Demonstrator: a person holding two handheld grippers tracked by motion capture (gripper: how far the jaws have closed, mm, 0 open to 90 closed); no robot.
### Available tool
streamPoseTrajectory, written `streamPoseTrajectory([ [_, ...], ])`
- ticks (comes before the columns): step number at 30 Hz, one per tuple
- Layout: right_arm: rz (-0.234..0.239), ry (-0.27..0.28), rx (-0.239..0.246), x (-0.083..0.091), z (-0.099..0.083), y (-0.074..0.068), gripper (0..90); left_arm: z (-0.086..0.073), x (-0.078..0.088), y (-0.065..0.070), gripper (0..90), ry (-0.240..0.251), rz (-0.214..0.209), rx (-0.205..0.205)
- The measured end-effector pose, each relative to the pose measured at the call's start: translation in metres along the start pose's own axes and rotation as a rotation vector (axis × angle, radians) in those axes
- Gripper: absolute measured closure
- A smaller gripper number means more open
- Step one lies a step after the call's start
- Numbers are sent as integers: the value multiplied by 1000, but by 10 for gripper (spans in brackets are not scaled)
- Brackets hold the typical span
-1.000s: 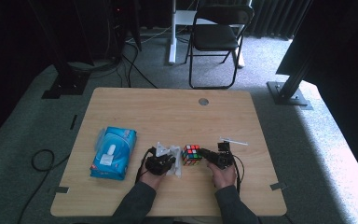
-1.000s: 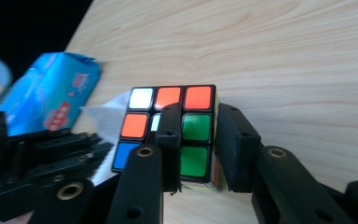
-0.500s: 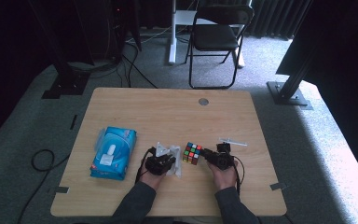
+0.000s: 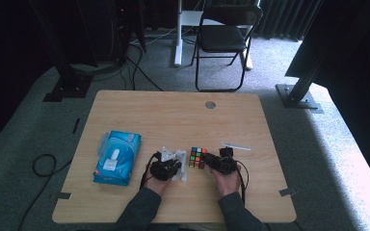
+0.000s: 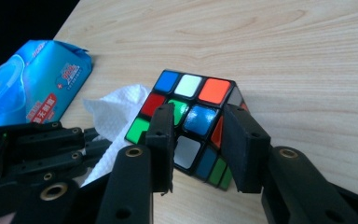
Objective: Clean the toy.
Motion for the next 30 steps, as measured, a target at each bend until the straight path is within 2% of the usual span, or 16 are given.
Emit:
streamPoseTrajectory([
  [10,-5,-11,31,-5,6,3,685,0,1,0,808,3,1,4],
  [19,-9,-13,38,-4,4,1,690,2,2,-2,825,14,-9,30],
  [30,-12,-9,22,-4,3,0,689,20,9,-1,827,58,-21,45],
])
Point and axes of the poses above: each handheld gripper's, and its own axes: x roughly backward along the jaws, z roughly out of its top, y roughly to its right, the point moved 5 cm from there along -x, roughly forward along the jaws, and after that the axes turned 9 degrees about z, right-handed, at the moved point
